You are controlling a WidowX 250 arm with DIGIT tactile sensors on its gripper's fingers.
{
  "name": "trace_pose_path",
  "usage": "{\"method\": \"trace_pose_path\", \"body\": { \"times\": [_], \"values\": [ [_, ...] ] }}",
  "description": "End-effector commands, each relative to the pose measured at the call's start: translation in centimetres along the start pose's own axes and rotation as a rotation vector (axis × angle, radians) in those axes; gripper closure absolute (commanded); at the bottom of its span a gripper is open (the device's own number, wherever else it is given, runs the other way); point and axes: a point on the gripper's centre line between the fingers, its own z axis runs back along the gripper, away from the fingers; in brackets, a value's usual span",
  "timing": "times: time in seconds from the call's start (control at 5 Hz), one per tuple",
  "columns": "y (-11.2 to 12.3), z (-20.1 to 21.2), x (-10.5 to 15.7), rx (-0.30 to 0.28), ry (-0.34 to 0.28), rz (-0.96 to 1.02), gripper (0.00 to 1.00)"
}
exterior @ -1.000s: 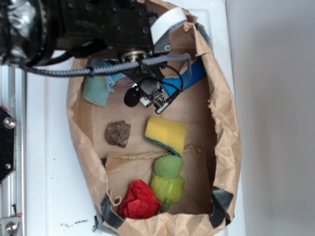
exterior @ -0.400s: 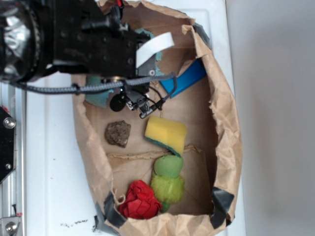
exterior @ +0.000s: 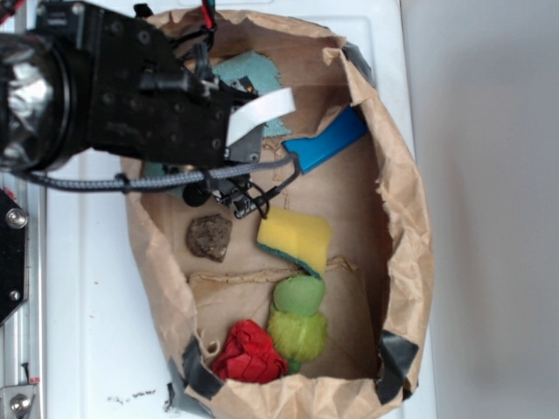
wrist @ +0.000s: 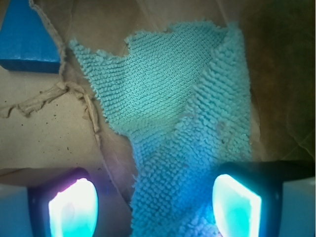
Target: Grab the blue cloth.
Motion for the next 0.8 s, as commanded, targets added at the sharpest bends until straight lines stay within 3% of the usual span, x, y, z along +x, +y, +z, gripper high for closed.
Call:
{"method": "trace_pose_path", "body": {
  "times": [0.0, 0.2, 0.6],
  "values": [
    [-0.24, -0.06, 0.13, 0.029, -0.026, -0.017, 0.0],
    [-0.33, -0.06, 0.2, 0.013, -0.025, -0.015, 1.0],
    [-0.28, 0.32, 0.57, -0.007, -0.042, 0.001, 1.0]
  ]
}}
